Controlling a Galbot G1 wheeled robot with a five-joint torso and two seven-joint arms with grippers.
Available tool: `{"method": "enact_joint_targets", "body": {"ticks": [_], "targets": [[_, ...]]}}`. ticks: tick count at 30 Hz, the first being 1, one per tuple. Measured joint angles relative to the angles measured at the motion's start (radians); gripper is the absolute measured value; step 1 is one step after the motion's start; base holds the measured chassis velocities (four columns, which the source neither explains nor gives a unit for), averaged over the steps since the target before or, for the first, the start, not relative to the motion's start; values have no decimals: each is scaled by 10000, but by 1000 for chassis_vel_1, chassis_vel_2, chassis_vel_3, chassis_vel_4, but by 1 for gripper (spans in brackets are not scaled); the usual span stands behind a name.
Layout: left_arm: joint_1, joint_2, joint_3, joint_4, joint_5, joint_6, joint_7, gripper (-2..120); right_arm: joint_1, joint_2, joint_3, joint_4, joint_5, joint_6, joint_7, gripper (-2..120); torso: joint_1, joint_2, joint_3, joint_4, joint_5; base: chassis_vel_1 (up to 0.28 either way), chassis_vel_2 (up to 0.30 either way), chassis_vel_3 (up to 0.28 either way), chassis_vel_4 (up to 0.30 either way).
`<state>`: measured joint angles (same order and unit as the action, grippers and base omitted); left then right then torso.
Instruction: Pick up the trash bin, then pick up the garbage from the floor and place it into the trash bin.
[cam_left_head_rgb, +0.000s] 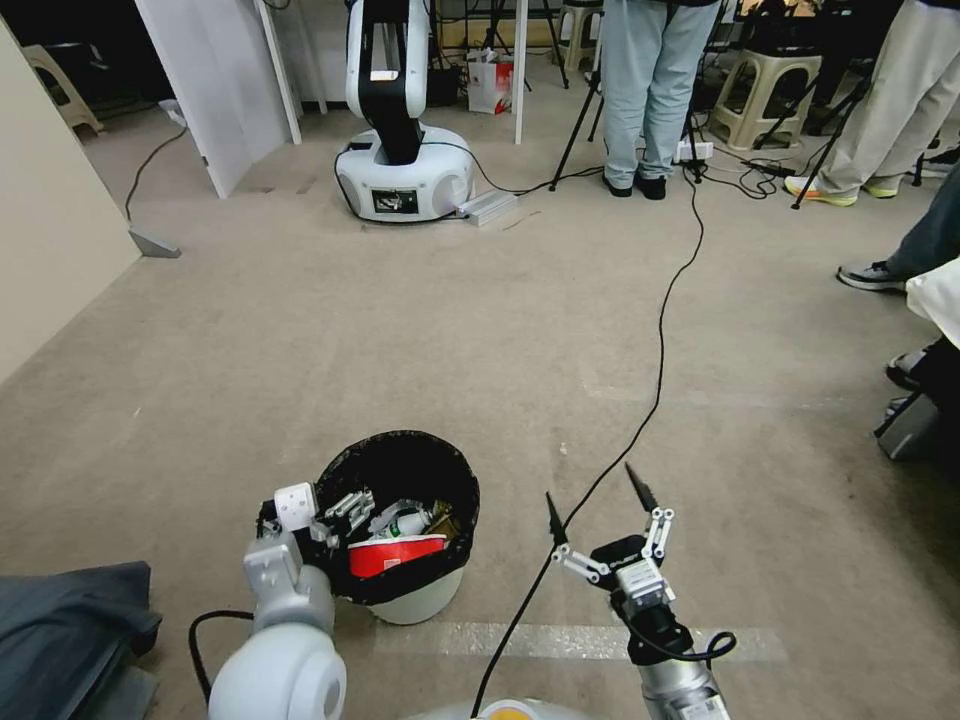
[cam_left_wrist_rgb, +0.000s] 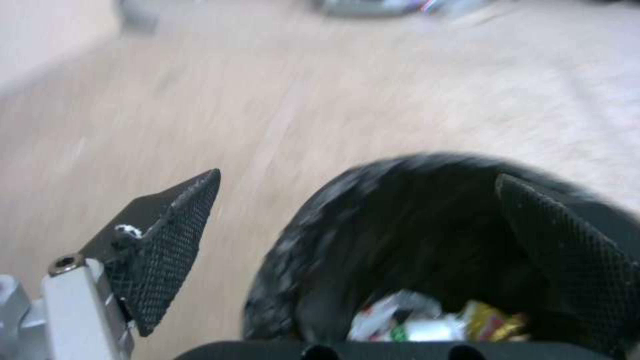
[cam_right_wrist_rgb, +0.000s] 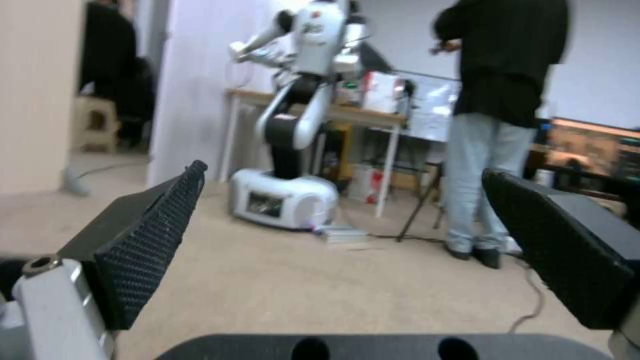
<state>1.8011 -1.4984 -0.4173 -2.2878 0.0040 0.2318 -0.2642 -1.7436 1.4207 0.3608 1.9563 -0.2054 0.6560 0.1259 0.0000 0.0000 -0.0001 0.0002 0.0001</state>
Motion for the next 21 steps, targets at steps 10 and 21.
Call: {"method": "enact_joint_targets", "body": {"ticks": [10, 21], "targets": [[1295, -20, 528, 670, 2600, -4367, 1262, 100, -301, 392, 71, 651, -211, -406, 1332, 100, 0, 0, 0, -2, -2, 0, 0, 0, 0], [1433, -87, 546, 1126, 2929, -5221, 1180, 100, -417, 531, 68, 669, -360, -421, 1299, 100, 0, 0, 0, -2, -1, 0, 0, 0, 0]]}}
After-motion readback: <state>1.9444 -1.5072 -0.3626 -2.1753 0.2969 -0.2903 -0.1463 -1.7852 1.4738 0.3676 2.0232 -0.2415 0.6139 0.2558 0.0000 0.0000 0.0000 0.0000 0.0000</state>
